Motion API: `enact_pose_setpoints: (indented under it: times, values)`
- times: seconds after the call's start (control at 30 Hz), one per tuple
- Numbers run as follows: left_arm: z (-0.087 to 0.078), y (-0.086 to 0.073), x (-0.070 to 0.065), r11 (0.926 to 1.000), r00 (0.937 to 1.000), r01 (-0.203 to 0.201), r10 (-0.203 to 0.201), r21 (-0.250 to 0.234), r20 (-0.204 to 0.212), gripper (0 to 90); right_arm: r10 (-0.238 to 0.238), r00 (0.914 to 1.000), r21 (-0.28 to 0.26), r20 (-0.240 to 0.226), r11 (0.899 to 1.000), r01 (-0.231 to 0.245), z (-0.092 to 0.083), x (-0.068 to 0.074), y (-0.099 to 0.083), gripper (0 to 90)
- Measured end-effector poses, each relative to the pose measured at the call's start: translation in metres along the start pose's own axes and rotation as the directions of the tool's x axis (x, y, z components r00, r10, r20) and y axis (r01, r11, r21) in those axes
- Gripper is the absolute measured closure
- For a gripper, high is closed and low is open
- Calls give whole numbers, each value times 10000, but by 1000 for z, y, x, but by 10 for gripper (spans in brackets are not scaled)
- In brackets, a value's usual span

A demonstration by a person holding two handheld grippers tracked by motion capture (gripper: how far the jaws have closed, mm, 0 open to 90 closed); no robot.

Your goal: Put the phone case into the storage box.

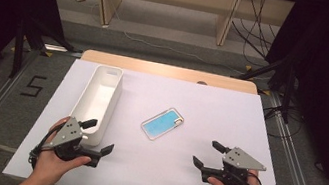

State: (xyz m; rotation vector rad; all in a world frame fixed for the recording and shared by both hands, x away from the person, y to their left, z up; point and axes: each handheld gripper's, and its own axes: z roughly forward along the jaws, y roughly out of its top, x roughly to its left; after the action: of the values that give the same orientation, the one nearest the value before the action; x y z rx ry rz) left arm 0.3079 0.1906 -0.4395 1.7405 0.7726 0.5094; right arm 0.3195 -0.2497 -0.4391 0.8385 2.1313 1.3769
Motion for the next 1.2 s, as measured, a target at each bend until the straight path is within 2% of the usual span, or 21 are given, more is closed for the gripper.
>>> enact_pose_setpoints:
  times: [0.2, 0.23, 0.27, 0.33, 0.37, 0.4, 0.43, 0.47, 0.5, 0.57, 0.63, 0.7, 0.73, 0.77, 0.8, 0.83, 1.03, 1.13, 1.17, 1.2]
  values:
    - [1, 1, 0, 10000, 10000, 99, -99, -6, -14, 39, -12, 10000, -117, 1, 9999, 12, 1, -1, 0, 207]
    - [1, 0, 0, 9999, 9999, 104, -104, 31, 16, 41, -36, 10000, -202, 43, 9998, 37, 3, 0, 1, 241]
    - [2, -1, -1, 10000, 10000, 62, -63, 55, 61, 43, -62, 10000, -235, -15, 9997, 62, 3, 0, 1, 279]
    - [0, -2, -1, 9999, 10000, 51, -52, 97, 20, 46, -229, 9996, -122, -145, 9997, 227, 4, 2, 5, 412]
    - [0, -2, -1, 9999, 10000, 51, -52, 97, 20, 47, -229, 9996, -122, -145, 9997, 227, 4, 2, 5, 412]
    - [0, -1, -1, 10000, 10000, 66, -66, -9, 13, 50, -361, 9988, -43, -345, 9993, 359, 11, 5, 8, 568]
    - [0, -1, -1, 10000, 10000, 66, -66, -9, 13, 53, -369, 9981, 153, -488, 9992, 376, 12, 6, 10, 613]
    - [-2, 0, -2, 10000, 10000, 16, -15, 72, -76, 53, -369, 9981, 153, -488, 9992, 376, 12, 6, 10, 613]
    - [-2, -1, -3, 10000, 10000, -6, 7, 84, -13, 59, -613, 9962, 216, -619, 9978, 628, 21, 11, 15, 749]
    - [-1, 0, -3, 9999, 10000, -98, 98, 86, 7, 62, -1077, 9912, 353, -766, 9932, 1106, 28, 15, 20, 826]
    - [0, 0, -3, 9999, 9999, -125, 124, 83, 55, 65, -1282, 9875, 565, -916, 9894, 1337, 38, 20, 25, 895]
    - [1, 0, -3, 9999, 10000, -35, 35, 98, 37, 67, -1377, 9845, 694, -1089, 9869, 1457, 51, 24, 29, 900]
    - [1, 0, -3, 9999, 10000, -35, 35, 98, 37, 68, -1377, 9845, 694, -1089, 9869, 1457, 51, 24, 29, 900]
    - [0, 0, -3, 9999, 10000, -29, 29, 98, 40, 68, -1412, 9818, 876, -1268, 9844, 1529, 67, 27, 34, 900]
    - [0, 0, -3, 9999, 10000, -29, 29, 98, 40, 69, -1412, 9818, 876, -1268, 9844, 1529, 67, 27, 34, 900]
    - [0, 0, -3, 10000, 10000, 13, -13, 92, 30, 70, -1364, 9816, 987, -1332, 9837, 1501, 78, 29, 37, 900]
    - [0, 0, -4, 10000, 9999, 15, -16, 97, 105, 82, -1277, 9794, 1449, -1563, 9779, 1507, 110, 32, 47, 900]
    - [1, 0, -5, 9999, 9999, 22, -24, 99, 165, 87, -1127, 9806, 1716, -1606, 9751, 1402, 128, 31, 50, 900]
    - [1, 1, -5, 9999, 9998, -94, 93, 74, 199, 88, -989, 9811, 1867, -1662, 9738, 1298, 136, 30, 51, 900]
    - [1, 1, -5, 9999, 9998, -94, 93, 74, 199, 89, -989, 9811, 1867, -1662, 9738, 1298, 136, 30, 51, 900]
